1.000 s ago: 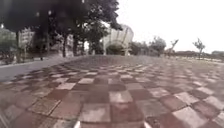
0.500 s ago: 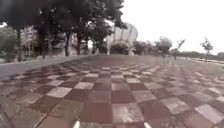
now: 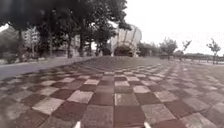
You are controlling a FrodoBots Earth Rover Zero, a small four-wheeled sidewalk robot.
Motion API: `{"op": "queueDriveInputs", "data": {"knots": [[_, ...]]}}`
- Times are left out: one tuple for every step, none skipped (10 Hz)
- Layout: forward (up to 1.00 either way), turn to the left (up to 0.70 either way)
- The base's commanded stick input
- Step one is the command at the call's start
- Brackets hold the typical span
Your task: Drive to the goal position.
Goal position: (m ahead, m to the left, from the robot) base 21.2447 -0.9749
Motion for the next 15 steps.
{"op": "queueDriveInputs", "data": {"knots": [[0.85, 0.11], [0.85, 0.11], [0.85, -0.02], [0.85, -0.14], [0.85, -0.23], [0.85, -0.23], [0.85, -0.23], [0.85, -0.23], [0.85, -0.23], [0.85, -0.23], [0.85, -0.23], [0.85, -0.23], [0.85, -0.23], [0.85, -0.23], [0.85, -0.23]]}}
